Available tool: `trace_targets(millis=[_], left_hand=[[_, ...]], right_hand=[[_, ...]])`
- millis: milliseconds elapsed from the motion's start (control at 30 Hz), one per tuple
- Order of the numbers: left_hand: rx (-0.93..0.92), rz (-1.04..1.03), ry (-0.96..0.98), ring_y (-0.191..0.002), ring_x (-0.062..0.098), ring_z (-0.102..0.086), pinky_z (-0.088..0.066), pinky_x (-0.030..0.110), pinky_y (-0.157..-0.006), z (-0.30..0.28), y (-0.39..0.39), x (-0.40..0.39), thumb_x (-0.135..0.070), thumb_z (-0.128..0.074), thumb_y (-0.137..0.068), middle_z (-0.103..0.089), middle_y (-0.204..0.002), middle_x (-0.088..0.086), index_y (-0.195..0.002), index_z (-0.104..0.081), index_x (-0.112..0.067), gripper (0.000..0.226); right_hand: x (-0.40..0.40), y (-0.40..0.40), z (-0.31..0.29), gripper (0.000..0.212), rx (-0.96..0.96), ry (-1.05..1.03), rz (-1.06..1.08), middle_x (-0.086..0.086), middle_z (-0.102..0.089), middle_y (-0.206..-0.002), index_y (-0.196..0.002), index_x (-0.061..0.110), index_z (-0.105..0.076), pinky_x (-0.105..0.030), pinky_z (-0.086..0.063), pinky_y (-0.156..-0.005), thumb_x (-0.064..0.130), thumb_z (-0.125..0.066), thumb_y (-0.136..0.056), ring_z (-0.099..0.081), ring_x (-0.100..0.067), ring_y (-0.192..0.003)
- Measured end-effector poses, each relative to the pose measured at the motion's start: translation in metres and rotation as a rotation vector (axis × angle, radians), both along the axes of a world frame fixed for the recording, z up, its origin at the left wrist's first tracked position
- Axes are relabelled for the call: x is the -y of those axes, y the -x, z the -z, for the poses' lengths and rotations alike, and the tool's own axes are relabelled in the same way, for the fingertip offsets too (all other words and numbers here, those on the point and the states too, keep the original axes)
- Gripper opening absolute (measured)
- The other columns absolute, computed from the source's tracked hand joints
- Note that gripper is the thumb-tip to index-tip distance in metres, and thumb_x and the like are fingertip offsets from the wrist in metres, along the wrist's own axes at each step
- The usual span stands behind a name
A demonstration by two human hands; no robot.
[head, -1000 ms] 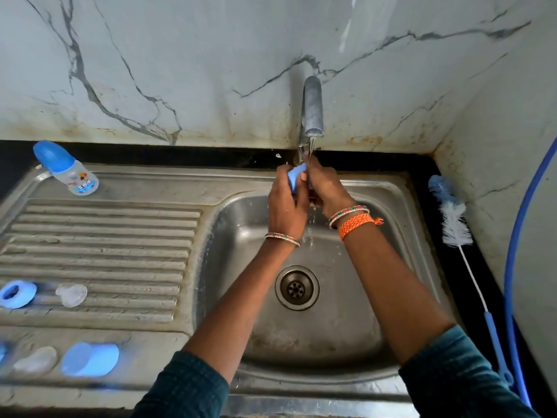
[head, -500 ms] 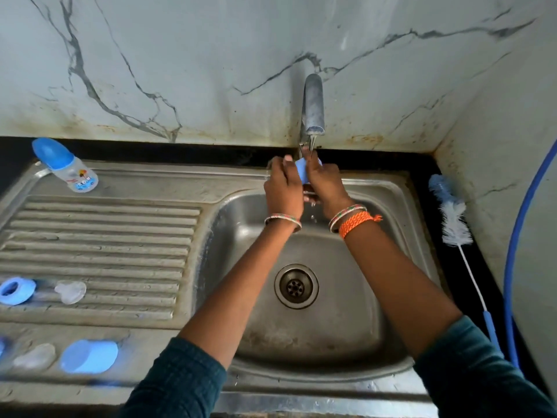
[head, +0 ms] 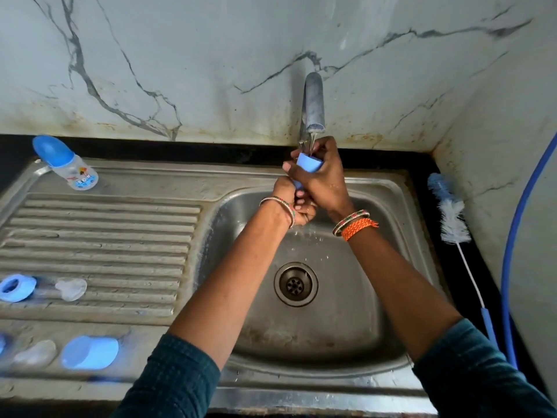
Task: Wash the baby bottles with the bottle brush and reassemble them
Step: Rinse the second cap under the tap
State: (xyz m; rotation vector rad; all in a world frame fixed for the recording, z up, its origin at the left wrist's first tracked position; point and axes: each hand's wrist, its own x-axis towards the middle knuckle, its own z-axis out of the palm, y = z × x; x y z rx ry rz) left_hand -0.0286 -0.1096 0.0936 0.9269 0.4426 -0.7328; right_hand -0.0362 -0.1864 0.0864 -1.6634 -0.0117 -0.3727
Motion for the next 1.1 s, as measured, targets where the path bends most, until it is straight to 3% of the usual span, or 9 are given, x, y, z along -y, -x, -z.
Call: trace_targets(millis=[233,367,433,533,633,733,833,933,1100], left_hand=[[-0.049,0.066,0.018,-0.021,0.007,-0.016,-0.012,0.004,-0.032,0.004,0.003,-0.004,-0.053,-0.029,-0.094,-0.019,-0.029,-0.005,-0.039,-0.031,-0.017,0.066],[-0.117,-0.007,0.170,-0.021,0.004,-0.020,-0.012,0.008,-0.026,0.004,0.000,-0.013,-0.033,-0.032,-0.098,-0.021,-0.029,-0.006,-0.051,-0.036,-0.016,0.051],[-0.097,-0.013,0.172,-0.021,0.002,-0.021,-0.013,0.009,-0.024,0.000,-0.001,-0.014,-0.031,-0.036,-0.098,-0.022,-0.029,-0.007,-0.058,-0.040,-0.016,0.044],[-0.072,0.051,0.132,-0.021,0.002,-0.022,-0.015,0.008,-0.024,-0.001,-0.002,-0.007,-0.033,-0.032,-0.099,-0.024,-0.029,-0.006,-0.047,-0.042,-0.016,0.056],[-0.092,0.016,0.069,-0.020,0.003,-0.020,-0.014,0.007,-0.025,0.002,-0.004,0.001,-0.035,-0.030,-0.098,-0.024,-0.028,-0.007,-0.035,-0.037,-0.017,0.067],[-0.076,-0.039,0.035,-0.020,0.004,-0.019,-0.014,0.007,-0.026,0.008,-0.002,0.003,-0.032,-0.026,-0.098,-0.024,-0.028,-0.006,-0.039,-0.035,-0.016,0.062],[-0.090,-0.013,0.084,-0.020,0.006,-0.021,-0.014,0.006,-0.029,0.021,-0.004,-0.002,-0.030,-0.023,-0.097,-0.024,-0.028,-0.004,-0.035,-0.038,-0.014,0.066],[-0.104,-0.023,0.013,-0.023,0.008,-0.032,-0.025,0.006,-0.031,0.023,-0.012,-0.010,-0.039,-0.034,-0.093,-0.035,-0.032,-0.002,-0.054,-0.048,-0.014,0.048],[0.051,0.027,-0.089,-0.024,0.006,-0.032,-0.025,0.009,-0.029,0.020,-0.011,0.000,-0.042,-0.045,-0.091,-0.039,-0.034,-0.003,-0.060,-0.046,-0.013,0.042]], right_hand=[[-0.012,-0.010,-0.005,0.031,-0.211,-0.219,0.088,-0.005,-0.063,-0.058,-0.064,0.013,-0.059,-0.034,-0.053,-0.066,0.031,-0.067,-0.088,-0.062,-0.020,-0.059],[-0.007,-0.007,-0.002,0.018,-0.160,-0.045,-0.124,-0.007,-0.064,-0.080,-0.097,0.015,-0.057,-0.028,-0.055,-0.066,0.027,-0.066,-0.088,-0.063,-0.012,-0.067],[-0.002,-0.005,0.000,0.032,-0.130,0.036,-0.118,-0.006,-0.061,-0.088,-0.104,0.014,-0.053,-0.030,-0.055,-0.069,0.019,-0.074,-0.081,-0.060,-0.012,-0.073],[-0.004,-0.007,-0.001,0.020,-0.054,0.033,0.112,-0.001,-0.062,-0.074,-0.084,0.011,-0.062,-0.032,-0.053,-0.066,0.026,-0.076,-0.081,-0.059,-0.015,-0.068],[-0.004,-0.011,0.003,0.034,-0.076,0.000,0.238,0.006,-0.056,-0.056,-0.059,0.017,-0.056,-0.031,-0.048,-0.057,0.034,-0.070,-0.085,-0.057,-0.018,-0.059],[-0.005,-0.011,0.007,0.042,-0.071,0.050,0.240,-0.002,-0.060,-0.056,-0.061,0.012,-0.059,-0.033,-0.048,-0.054,0.040,-0.054,-0.092,-0.059,-0.021,-0.054],[-0.007,-0.004,0.001,0.046,-0.026,0.154,0.164,-0.006,-0.070,-0.080,-0.083,0.007,-0.070,-0.030,-0.051,-0.069,0.034,-0.037,-0.100,-0.067,-0.019,-0.075],[-0.001,0.008,0.004,0.030,-0.026,0.370,-0.042,0.001,-0.062,-0.103,-0.120,0.004,-0.055,-0.018,-0.049,-0.077,0.021,-0.045,-0.097,-0.060,-0.010,-0.089],[0.010,0.013,-0.002,0.023,-0.011,0.536,0.211,-0.001,-0.051,-0.075,-0.089,0.010,-0.043,-0.022,-0.045,-0.058,-0.010,-0.051,-0.082,-0.050,-0.012,-0.063]])
